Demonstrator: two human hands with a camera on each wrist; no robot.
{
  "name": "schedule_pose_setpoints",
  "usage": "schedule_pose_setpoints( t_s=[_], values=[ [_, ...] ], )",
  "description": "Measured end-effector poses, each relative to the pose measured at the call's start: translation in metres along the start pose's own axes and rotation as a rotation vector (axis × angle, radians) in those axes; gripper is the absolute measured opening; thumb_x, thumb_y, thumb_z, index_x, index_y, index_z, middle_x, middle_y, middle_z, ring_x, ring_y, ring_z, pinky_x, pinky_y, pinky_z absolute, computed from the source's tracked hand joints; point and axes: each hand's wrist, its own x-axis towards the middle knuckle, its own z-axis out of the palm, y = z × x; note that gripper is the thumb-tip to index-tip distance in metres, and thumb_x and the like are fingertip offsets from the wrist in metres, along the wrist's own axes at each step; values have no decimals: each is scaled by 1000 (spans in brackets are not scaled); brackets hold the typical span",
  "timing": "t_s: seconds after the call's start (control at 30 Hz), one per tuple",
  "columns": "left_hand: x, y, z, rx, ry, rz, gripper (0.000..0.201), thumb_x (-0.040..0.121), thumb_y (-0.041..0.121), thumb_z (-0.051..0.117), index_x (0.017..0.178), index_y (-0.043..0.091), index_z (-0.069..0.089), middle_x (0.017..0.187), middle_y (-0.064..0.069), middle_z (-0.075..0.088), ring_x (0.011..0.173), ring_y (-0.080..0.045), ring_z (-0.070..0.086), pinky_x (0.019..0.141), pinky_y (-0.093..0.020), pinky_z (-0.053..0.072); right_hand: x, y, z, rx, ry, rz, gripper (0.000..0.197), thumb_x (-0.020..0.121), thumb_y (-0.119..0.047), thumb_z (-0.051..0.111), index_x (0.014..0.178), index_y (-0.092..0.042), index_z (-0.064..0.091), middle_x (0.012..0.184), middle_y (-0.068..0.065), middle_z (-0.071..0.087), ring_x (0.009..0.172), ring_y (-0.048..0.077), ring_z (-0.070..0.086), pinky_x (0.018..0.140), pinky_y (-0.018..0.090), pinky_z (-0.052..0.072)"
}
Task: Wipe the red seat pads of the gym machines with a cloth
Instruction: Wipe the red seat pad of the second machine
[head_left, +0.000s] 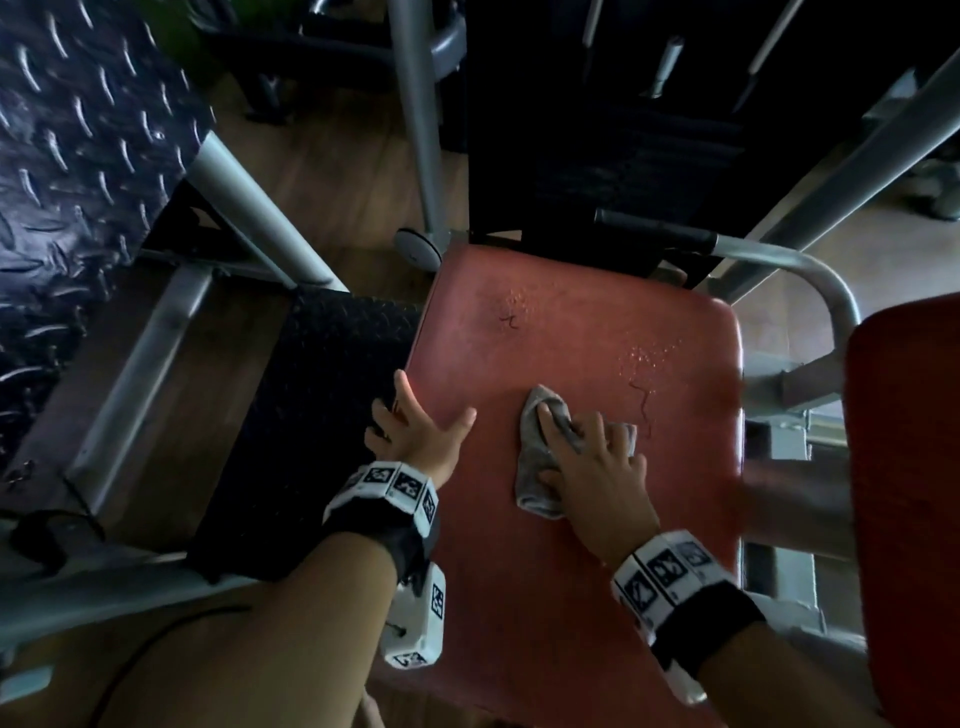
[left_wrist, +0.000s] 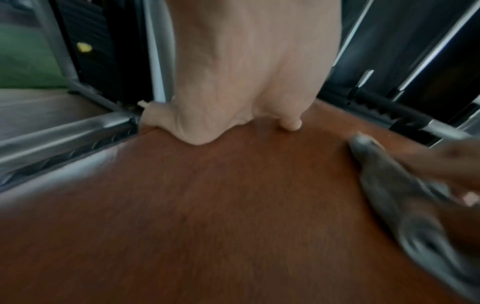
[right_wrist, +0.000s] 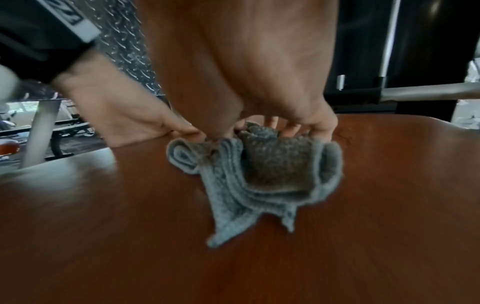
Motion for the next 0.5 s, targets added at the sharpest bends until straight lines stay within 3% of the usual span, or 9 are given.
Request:
schedule_pose_setpoints(
  t_s=[0.27,0.5],
  values=[
    [6,1,0,22,2,-48,107,74,73,55,147,40,-16,158,-5,-6,142,-38,8,111,-59,18,96,-6,-46,116,-37,-81,71,91,-42,57,149,-35,19,130,1,34,113,26,42,83,43,50],
    [3,5,-5,61,-12,-50,107,75,72,53,148,38,-16,159,-7,-8,142,-38,9,110,-57,20,85,-4,-51,41,-143,-240,72,89,-36,59,148,-39,19,128,0,40,112,27,44,84,43,51]
  ],
)
